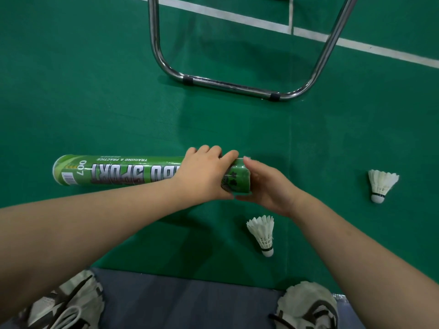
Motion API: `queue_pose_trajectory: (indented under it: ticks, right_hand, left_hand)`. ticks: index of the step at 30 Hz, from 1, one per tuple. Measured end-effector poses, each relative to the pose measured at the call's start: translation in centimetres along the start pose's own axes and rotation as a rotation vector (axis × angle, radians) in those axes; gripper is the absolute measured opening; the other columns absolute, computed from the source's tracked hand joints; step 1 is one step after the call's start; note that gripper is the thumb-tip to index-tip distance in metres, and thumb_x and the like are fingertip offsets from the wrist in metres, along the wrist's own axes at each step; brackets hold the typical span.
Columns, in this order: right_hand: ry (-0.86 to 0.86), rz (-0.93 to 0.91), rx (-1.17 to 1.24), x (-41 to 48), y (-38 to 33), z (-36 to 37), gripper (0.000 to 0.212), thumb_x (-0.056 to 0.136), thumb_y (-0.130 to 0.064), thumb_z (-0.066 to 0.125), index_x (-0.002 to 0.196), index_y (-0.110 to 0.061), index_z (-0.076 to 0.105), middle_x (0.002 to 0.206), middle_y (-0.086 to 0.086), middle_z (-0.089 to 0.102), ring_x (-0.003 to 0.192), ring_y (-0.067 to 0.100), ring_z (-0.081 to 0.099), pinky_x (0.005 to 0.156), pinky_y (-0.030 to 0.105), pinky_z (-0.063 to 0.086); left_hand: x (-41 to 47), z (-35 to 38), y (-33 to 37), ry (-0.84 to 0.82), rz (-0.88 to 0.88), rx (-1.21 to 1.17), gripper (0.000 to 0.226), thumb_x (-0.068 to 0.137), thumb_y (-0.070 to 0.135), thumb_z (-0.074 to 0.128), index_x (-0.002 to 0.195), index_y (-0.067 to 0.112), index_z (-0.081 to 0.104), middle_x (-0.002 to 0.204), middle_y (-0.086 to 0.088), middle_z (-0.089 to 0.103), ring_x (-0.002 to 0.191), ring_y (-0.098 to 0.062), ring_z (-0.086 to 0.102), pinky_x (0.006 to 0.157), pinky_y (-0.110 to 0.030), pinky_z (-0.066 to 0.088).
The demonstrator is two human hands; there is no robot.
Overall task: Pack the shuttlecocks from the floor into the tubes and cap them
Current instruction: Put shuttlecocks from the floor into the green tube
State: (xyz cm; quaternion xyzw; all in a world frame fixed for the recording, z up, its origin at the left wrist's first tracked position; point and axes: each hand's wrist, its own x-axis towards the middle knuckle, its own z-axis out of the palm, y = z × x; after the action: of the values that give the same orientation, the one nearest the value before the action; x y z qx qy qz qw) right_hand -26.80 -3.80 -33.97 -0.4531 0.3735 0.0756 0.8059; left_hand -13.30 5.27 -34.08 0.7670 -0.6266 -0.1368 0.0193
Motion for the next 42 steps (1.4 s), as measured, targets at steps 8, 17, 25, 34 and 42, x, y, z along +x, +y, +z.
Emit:
queue_pose_trajectory:
  ticks: [8, 17, 25, 34, 42]
  right_hand:
    - [-0.142, 0.012, -0.034, -1.3, -0.1, 0.8, 0.021, 0.077, -0.012, 0.06, 0.098, -0.015, 0.06, 0.088, 0.0, 0.067, 0.08, 0.01, 0.063, 0.076, 0.025, 0.051]
    - [0.461, -0.067, -0.484, -1.5, 1.1, -4.2, 0.011, 0.089, -0.021, 0.058, 0.082, -0.017, 0.066, 0.077, -0.006, 0.067, 0.076, 0.008, 0.061, 0.074, 0.025, 0.04]
    - [0.184, 0.075, -1.522, -1.9, 6.1, -4.2, 0.023, 0.084, -0.037, 0.05, 0.084, -0.02, 0.066, 0.081, -0.003, 0.063, 0.09, 0.021, 0.054, 0.091, 0.033, 0.034]
    - [0.886, -0.445, -0.411, -2.1, 1.7, -3.0, 0.018, 0.08, -0.012, 0.057, 0.064, -0.009, 0.051, 0.053, -0.008, 0.041, 0.047, 0.004, 0.028, 0.044, 0.02, 0.022]
    - [0.686, -0.251, -0.017, -1.1, 1.3, 1.4, 0.035, 0.096, -0.03, 0.044, 0.066, -0.018, 0.059, 0.069, -0.002, 0.059, 0.064, 0.009, 0.052, 0.064, 0.021, 0.042]
  left_hand:
    - [-0.5, 0.8, 1.7, 0.009, 0.086, 0.024, 0.078, 0.067, 0.066, 0.061, 0.13, 0.028, 0.036, 0.112, -0.002, 0.052, 0.104, -0.027, 0.049, 0.085, -0.037, 0.035]
    - [0.3, -0.2, -0.1, -0.042, 0.051, 0.063, 0.081, 0.065, 0.065, 0.062, 0.13, 0.027, 0.032, 0.11, -0.004, 0.052, 0.103, -0.027, 0.049, 0.086, -0.037, 0.038]
    - [-0.8, 1.0, 0.9, -0.112, 0.011, 0.043, 0.079, 0.065, 0.064, 0.064, 0.128, 0.027, 0.034, 0.11, -0.004, 0.052, 0.103, -0.026, 0.049, 0.086, -0.037, 0.038]
    - [-1.0, 1.4, 1.8, -0.111, -0.044, 0.031, 0.082, 0.066, 0.063, 0.066, 0.132, 0.028, 0.03, 0.116, -0.004, 0.05, 0.107, -0.026, 0.047, 0.088, -0.038, 0.037]
    - [-0.9, 0.5, 2.9, -0.071, -0.133, -0.043, 0.085, 0.063, 0.063, 0.067, 0.131, 0.026, 0.032, 0.114, -0.005, 0.051, 0.108, -0.028, 0.048, 0.088, -0.039, 0.037]
